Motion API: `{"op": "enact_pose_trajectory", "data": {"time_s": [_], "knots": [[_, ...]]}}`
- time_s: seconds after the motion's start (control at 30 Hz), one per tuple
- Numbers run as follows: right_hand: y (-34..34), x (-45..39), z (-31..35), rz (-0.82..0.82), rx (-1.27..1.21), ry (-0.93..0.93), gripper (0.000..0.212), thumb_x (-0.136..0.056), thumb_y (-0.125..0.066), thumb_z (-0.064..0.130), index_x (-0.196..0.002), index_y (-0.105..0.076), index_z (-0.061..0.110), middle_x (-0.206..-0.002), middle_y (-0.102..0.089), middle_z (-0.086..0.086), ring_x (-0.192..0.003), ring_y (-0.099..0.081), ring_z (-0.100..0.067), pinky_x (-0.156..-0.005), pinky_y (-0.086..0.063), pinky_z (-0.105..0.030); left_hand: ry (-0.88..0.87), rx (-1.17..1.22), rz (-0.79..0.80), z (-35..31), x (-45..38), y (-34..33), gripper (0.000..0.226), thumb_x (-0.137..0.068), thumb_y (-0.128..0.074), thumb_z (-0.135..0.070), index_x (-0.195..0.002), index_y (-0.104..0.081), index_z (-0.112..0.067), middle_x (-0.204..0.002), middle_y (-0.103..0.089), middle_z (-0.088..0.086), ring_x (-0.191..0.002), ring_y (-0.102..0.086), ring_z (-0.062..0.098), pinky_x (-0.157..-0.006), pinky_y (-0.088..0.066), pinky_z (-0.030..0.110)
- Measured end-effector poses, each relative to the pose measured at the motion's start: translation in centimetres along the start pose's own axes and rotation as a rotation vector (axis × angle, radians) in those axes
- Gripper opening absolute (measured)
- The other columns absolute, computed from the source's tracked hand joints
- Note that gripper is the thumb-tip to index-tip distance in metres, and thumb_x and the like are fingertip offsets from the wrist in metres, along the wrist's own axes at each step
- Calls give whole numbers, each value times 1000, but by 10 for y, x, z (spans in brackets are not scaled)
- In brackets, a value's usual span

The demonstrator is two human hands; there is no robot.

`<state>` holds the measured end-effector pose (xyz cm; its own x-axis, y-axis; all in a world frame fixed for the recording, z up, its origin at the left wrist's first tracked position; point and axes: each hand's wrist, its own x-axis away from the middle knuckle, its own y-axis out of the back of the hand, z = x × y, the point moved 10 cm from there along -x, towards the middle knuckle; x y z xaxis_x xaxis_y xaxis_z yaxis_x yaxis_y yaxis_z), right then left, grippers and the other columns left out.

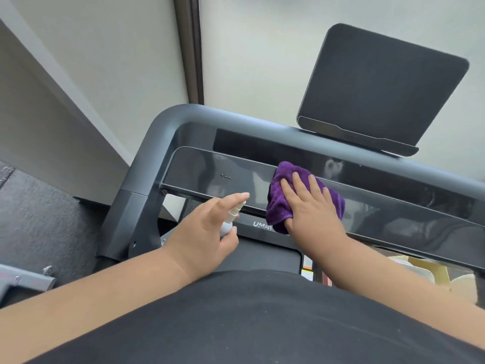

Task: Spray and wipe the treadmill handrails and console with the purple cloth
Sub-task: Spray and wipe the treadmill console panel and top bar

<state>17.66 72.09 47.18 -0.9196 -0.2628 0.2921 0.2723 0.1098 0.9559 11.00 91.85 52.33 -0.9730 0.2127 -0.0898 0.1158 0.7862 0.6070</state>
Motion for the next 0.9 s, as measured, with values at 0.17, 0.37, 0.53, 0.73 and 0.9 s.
{"op": "enact_pose_trajectory", "data": {"time_s": [0.17,0.37,0.53,0.73,0.9], "knots": [[4,-13,21,1,53,12,73,-90,-29,48,-157,-3,32,-167,-1,-1,-151,0,-34,-120,-8,-54,61,-35,-27,18,7,15,82,-85,-66,-6,-140,-29,-54,-109,-56,-17,-93,-53,-3,-80,-40,13],[18,-60,84,-15,48,139,72,-94,-35,45,-157,-3,30,-167,3,1,-151,5,-34,-121,-6,-54,46,-44,-32,17,9,24,78,-83,-66,-4,-141,-33,-44,-105,-48,-25,-86,-50,-13,-81,-33,1],[18,-30,65,-65,-82,151,70,-90,-26,40,-158,-16,29,-165,-10,5,-153,0,-25,-122,-3,-45,41,-24,-73,23,16,35,76,-84,-62,-9,-142,-30,-46,-116,-55,-17,-102,-54,-5,-89,-43,15],[15,-30,88,-56,-17,179,75,-85,-21,46,-157,-17,26,-165,-13,2,-152,-6,-32,-120,-7,-50,113,-25,-127,43,27,50,74,-85,-61,-14,-141,-30,-52,-108,-53,-22,-99,-55,-2,-83,-45,14],[23,-79,150,-36,55,293,74,-94,-38,49,-157,-4,30,-167,-1,3,-151,4,-32,-121,-5,-53,101,-25,-138,39,25,54,71,-84,-58,-17,-140,-30,-50,-109,-54,-18,-101,-57,7,-86,-45,18]]}}
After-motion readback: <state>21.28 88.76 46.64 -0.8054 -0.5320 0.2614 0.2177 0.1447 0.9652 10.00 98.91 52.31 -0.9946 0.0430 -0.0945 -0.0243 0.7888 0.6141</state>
